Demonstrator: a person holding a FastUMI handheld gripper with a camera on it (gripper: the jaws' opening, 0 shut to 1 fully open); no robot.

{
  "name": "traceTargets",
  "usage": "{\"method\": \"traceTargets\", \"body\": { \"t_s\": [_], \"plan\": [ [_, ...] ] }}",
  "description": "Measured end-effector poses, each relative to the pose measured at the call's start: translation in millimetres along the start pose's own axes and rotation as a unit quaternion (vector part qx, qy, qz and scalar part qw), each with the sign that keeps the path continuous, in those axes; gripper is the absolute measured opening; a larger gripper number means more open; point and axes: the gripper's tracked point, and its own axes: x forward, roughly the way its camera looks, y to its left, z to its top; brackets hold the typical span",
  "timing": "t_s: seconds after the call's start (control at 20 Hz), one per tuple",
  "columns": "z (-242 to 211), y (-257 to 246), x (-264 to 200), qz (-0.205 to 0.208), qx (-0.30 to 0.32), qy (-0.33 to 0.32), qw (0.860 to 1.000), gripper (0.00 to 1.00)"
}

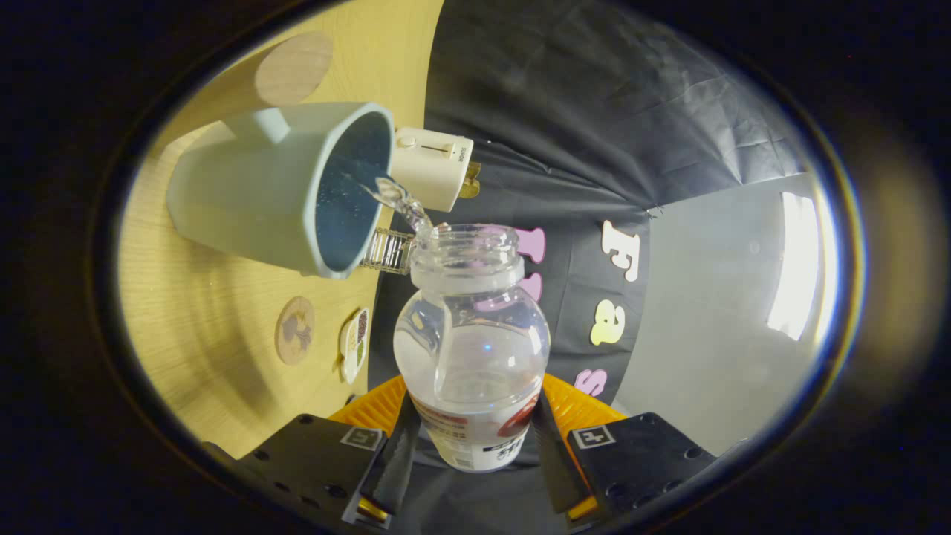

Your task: Take the bottle from table, then pour the juice into the cup, finally place the bottle on the coaster

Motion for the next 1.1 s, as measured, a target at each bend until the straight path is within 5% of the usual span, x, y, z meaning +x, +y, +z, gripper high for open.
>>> {"method": "traceTargets", "body": {
  "t_s": [1.1],
  "plan": [
    [9, -7, 2, -0.005, -0.117, -0.045, 0.992, 0.8]
  ]
}}
